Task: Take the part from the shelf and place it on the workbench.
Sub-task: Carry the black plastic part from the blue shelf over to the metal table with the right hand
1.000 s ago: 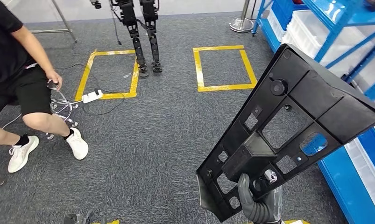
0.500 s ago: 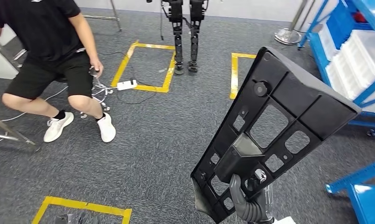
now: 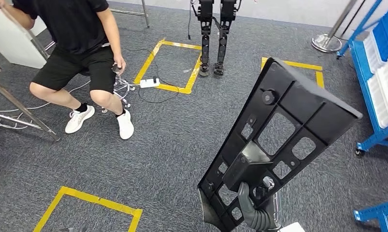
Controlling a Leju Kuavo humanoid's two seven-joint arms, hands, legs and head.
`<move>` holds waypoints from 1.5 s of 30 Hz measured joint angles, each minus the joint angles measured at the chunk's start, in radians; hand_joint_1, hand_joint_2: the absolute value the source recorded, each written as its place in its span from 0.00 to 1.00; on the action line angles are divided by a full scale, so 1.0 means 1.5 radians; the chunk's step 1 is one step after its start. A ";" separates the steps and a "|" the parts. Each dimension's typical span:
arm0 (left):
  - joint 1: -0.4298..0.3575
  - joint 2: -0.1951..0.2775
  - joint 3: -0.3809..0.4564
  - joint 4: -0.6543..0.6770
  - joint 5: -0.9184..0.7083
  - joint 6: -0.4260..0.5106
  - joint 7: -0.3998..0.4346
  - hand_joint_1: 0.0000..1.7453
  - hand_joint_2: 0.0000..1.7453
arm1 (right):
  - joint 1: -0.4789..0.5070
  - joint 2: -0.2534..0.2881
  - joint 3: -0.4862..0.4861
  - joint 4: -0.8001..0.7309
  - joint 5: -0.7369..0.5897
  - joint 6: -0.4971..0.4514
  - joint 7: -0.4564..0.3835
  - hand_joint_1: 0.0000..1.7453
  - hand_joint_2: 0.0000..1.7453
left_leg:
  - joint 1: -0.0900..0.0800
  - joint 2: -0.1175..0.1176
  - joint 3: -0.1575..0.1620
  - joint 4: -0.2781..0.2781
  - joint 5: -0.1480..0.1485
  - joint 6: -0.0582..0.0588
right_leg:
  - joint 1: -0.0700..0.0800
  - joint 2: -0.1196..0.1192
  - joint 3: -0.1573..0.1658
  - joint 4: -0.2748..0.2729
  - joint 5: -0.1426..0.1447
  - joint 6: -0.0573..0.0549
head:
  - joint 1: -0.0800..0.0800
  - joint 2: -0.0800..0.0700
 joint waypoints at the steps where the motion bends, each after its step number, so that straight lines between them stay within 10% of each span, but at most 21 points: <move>1: 0.001 0.000 0.002 0.000 0.000 0.000 0.000 0.00 1.00 | 0.001 -0.002 0.002 0.001 0.000 0.000 -0.001 1.00 1.00 | -0.004 0.006 0.006 -0.014 0.000 0.003 | 0.002 -0.006 0.002 0.000 -0.002 0.003 | 0.000 0.000; 4: 0.005 0.001 0.005 0.000 0.001 0.000 0.000 0.00 1.00 | 0.002 -0.007 0.005 0.004 -0.002 -0.001 -0.002 1.00 1.00 | -0.007 -0.017 0.010 -0.023 0.001 0.012 | 0.004 -0.018 0.008 -0.002 -0.009 0.013 | 0.000 0.000; 10: 0.007 0.000 0.007 -0.001 0.001 0.000 0.000 0.00 1.00 | 0.009 -0.017 0.010 0.011 -0.002 -0.003 -0.003 1.00 1.00 | 0.002 -0.072 0.020 -0.034 0.007 0.021 | 0.001 0.054 -0.085 0.177 -0.077 0.011 | 0.007 0.000; 14: 0.009 -0.001 0.007 -0.001 0.001 0.000 0.000 0.00 1.00 | 0.009 -0.021 0.011 0.013 -0.002 -0.006 -0.003 1.00 1.00 | 0.003 -0.114 0.024 -0.031 0.005 0.016 | -0.005 0.079 -0.046 0.056 -0.006 0.032 | 0.008 0.000; 18: 0.013 -0.001 0.008 -0.001 0.002 0.002 0.000 0.00 1.00 | 0.008 -0.023 0.014 0.014 -0.003 -0.007 -0.003 1.00 1.00 | 0.003 -0.141 0.019 -0.030 0.003 0.001 | -0.005 0.085 -0.019 0.001 0.018 0.014 | 0.007 0.000; 23: 0.024 -0.002 0.016 -0.003 0.004 0.006 0.000 0.00 1.00 | 0.009 -0.024 0.027 0.018 -0.016 -0.018 -0.006 1.00 1.00 | 0.006 -0.058 -0.034 0.081 -0.058 -0.015 | -0.004 0.053 -0.015 -0.001 0.018 -0.006 | -0.001 0.000; 26: 0.032 -0.004 0.020 -0.006 -0.004 0.004 0.000 0.00 1.00 | 0.010 -0.028 0.037 0.019 -0.025 -0.035 -0.006 1.00 1.00 | 0.008 -0.048 -0.075 0.156 -0.079 -0.016 | 0.001 0.029 -0.014 -0.001 0.014 -0.011 | -0.001 0.000; 30: 0.040 -0.004 0.023 -0.010 -0.014 0.001 0.000 0.00 1.00 | 0.022 -0.034 0.054 0.010 -0.026 -0.070 -0.005 1.00 1.00 | -0.001 -0.012 0.003 0.011 -0.012 0.007 | 0.009 -0.003 -0.004 -0.002 0.006 -0.011 | 0.001 0.000; 32: 0.043 -0.004 0.026 -0.016 -0.012 -0.003 0.000 0.00 1.00 | 0.026 -0.037 0.065 0.002 -0.024 -0.081 -0.004 1.00 1.00 | -0.008 0.003 0.020 -0.021 -0.009 0.017 | 0.009 -0.015 0.000 -0.004 0.003 -0.006 | 0.002 0.000; 36: 0.056 -0.005 0.038 -0.025 -0.008 -0.007 0.000 0.00 1.00 | 0.030 -0.043 0.082 -0.011 -0.020 -0.084 -0.003 1.00 1.00 | -0.006 -0.024 0.035 -0.045 0.002 0.026 | 0.009 -0.006 0.005 0.003 -0.009 0.004 | 0.000 0.000; 39: 0.058 -0.008 0.039 -0.028 -0.008 -0.008 0.000 0.00 1.00 | 0.035 -0.049 0.087 -0.015 -0.020 -0.085 -0.002 1.00 1.00 | 0.002 -0.052 0.041 -0.056 0.010 0.027 | 0.004 0.048 -0.046 0.111 -0.056 0.002 | 0.003 0.000; 41: 0.061 -0.011 0.040 -0.029 -0.008 -0.010 0.000 0.00 1.00 | 0.037 -0.051 0.090 -0.015 -0.019 -0.086 0.000 1.00 1.00 | 0.003 -0.073 0.041 -0.056 0.010 0.026 | -0.001 0.055 -0.079 0.170 -0.071 0.009 | 0.005 0.000; 45: 0.073 -0.015 0.049 -0.039 -0.009 -0.016 0.000 0.00 1.00 | 0.034 -0.052 0.098 -0.015 -0.013 -0.089 0.006 1.00 1.00 | 0.008 -0.113 0.041 -0.047 0.005 0.012 | -0.015 0.080 -0.031 0.045 -0.004 0.038 | 0.006 0.000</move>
